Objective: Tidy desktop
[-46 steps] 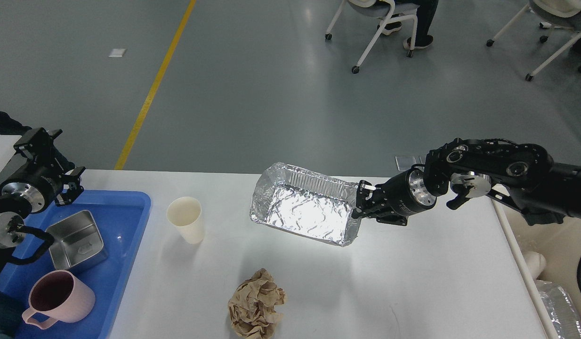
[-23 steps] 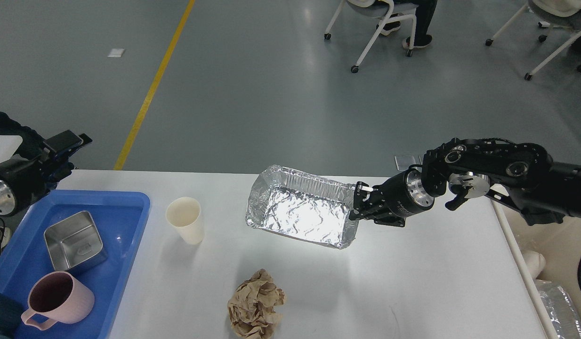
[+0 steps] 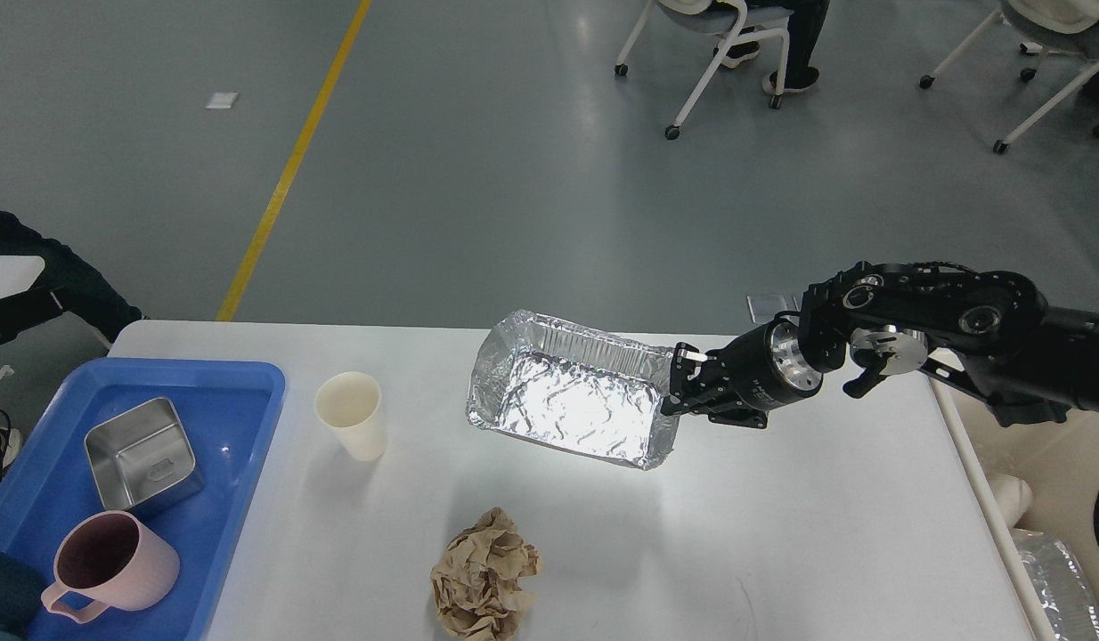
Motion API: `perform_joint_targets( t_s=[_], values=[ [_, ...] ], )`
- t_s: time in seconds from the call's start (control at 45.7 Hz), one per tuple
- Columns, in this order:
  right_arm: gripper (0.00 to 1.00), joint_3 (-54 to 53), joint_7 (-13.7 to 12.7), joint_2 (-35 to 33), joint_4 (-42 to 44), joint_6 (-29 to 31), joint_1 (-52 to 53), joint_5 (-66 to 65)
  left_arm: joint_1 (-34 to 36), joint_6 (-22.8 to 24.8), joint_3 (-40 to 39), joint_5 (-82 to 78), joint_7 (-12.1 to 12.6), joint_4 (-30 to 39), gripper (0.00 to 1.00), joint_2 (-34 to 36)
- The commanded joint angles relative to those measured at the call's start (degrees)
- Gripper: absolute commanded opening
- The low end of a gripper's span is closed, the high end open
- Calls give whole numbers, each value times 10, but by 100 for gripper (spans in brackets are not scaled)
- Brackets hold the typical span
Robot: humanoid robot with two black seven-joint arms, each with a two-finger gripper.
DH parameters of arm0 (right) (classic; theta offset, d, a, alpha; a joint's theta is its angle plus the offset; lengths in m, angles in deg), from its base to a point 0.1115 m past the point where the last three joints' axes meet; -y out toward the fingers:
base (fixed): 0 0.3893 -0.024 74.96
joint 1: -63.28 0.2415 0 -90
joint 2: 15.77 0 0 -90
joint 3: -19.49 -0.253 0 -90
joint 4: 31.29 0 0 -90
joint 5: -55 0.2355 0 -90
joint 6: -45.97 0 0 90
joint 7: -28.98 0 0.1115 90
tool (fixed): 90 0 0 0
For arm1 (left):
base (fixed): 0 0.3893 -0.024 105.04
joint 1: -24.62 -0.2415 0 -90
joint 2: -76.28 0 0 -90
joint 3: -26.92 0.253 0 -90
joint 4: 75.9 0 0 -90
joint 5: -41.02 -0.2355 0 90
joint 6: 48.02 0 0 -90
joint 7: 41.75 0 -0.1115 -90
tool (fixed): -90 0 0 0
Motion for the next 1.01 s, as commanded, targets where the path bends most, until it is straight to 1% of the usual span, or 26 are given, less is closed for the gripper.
perform_joint_targets(
  t_s=[0.0,0.197,0.306,0.416,0.525,0.635,0.744,0.875,0.985],
  values=[
    [0,0,0,0,0,0,1,0,-2,-4,0,-6,0,4,94,-8],
    [0,0,0,-1,-2,-1,1,0,0,-3,6,-73,5,-4,92,-55],
    [0,-1,0,-2,-3,-1,2,-1,4,-2,7,-125,11,-21,92,-115],
    [0,-2,0,-1,-3,-2,3,-1,10,4,7,-168,23,-59,92,-174],
    [0,-2,0,-5,-6,-2,3,-1,15,14,8,-176,34,-106,90,-235],
    [0,-3,0,-11,-12,-5,3,-1,17,19,8,-178,37,-146,90,-282],
    [0,-3,1,-12,-13,-5,3,-1,17,23,10,-179,37,-165,90,-316],
    [0,-3,1,-11,-13,-7,3,-1,17,24,13,-183,37,-173,90,-351],
    [0,-3,1,-11,-13,-9,2,-1,19,24,38,-209,38,-176,90,-369]
  ],
)
